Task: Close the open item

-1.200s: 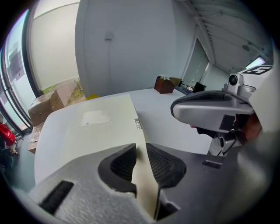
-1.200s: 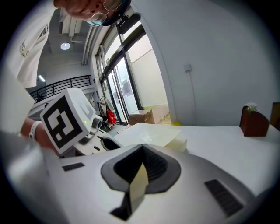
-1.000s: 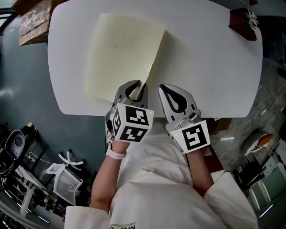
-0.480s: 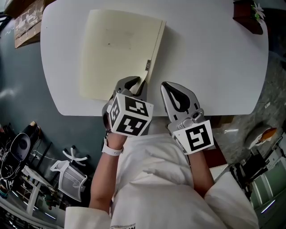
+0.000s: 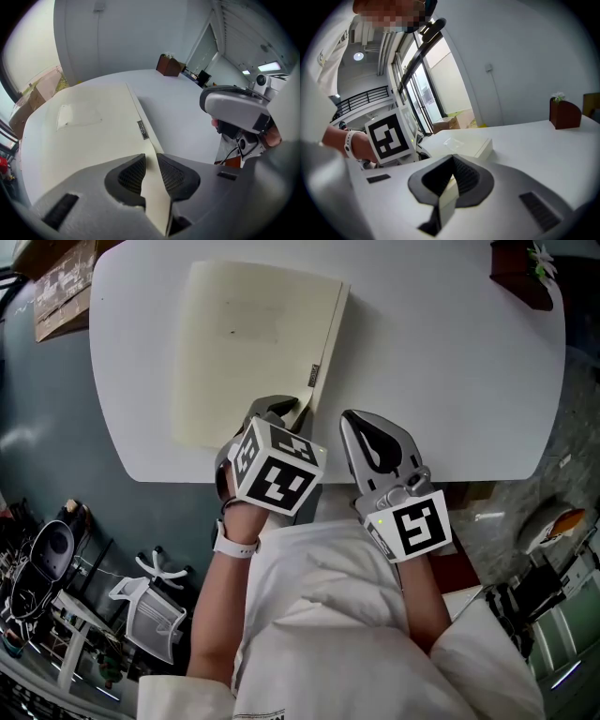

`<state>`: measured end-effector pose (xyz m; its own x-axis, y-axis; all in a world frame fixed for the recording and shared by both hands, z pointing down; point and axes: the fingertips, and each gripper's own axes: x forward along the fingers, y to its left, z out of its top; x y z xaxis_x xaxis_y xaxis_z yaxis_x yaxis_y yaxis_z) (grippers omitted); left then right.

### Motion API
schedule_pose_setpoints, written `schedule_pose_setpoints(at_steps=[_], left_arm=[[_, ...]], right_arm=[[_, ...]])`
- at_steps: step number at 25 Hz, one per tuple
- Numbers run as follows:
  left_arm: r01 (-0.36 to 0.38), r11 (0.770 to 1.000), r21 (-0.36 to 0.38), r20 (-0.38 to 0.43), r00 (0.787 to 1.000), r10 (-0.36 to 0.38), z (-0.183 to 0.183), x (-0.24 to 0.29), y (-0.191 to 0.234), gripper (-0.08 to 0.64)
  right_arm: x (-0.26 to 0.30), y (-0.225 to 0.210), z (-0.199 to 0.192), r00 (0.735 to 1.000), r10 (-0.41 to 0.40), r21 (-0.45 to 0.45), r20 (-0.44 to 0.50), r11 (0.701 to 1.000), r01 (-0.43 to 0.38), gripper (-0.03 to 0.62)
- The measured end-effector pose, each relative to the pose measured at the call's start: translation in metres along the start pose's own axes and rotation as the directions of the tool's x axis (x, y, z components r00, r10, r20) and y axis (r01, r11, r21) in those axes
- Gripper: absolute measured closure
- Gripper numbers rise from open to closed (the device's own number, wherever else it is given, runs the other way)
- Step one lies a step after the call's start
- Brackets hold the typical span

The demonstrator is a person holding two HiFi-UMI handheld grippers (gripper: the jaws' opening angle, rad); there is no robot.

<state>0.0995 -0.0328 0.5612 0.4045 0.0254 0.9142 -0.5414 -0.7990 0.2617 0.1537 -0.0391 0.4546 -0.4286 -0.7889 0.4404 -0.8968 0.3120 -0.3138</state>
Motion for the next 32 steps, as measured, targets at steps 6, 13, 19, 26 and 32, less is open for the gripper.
schedule_pose_setpoints(at_steps=[6, 13, 19, 26, 32], left_arm=[[0.024, 1.0, -0.019, 0.057, 0.998, -0.023, 0.002, -0.009, -0.004, 0.441], [0.035, 0.998, -0.045, 0.134, 0.991, -0.029, -0.003, -0.028, -0.014, 0.444], [0.015, 0.997, -0.075, 0.202, 0.979, 0.0, 0.01, -0.058, -0.009, 0.469], [-0.011, 0.995, -0.103, 0.316, 0.948, 0.043, 0.016, -0.099, -0.008, 0.526], [-0.023, 0.983, -0.183, 0.43, 0.897, 0.101, 0.022, -0.142, -0.001, 0.534]], right_arm=[[-0.004, 0.002, 0.011, 1.0, -0.013, -0.016, 0.018, 1.0, 0.014, 0.577], [-0.017, 0.006, 0.027, 0.999, -0.014, -0.044, 0.042, 0.999, 0.016, 0.577], [-0.022, 0.005, 0.042, 0.999, -0.011, -0.064, 0.052, 0.998, 0.014, 0.577], [-0.026, 0.021, 0.072, 0.997, 0.014, -0.132, 0.079, 0.991, -0.004, 0.577], [-0.036, 0.037, 0.106, 0.995, 0.048, -0.224, 0.092, 0.974, -0.026, 0.577]])
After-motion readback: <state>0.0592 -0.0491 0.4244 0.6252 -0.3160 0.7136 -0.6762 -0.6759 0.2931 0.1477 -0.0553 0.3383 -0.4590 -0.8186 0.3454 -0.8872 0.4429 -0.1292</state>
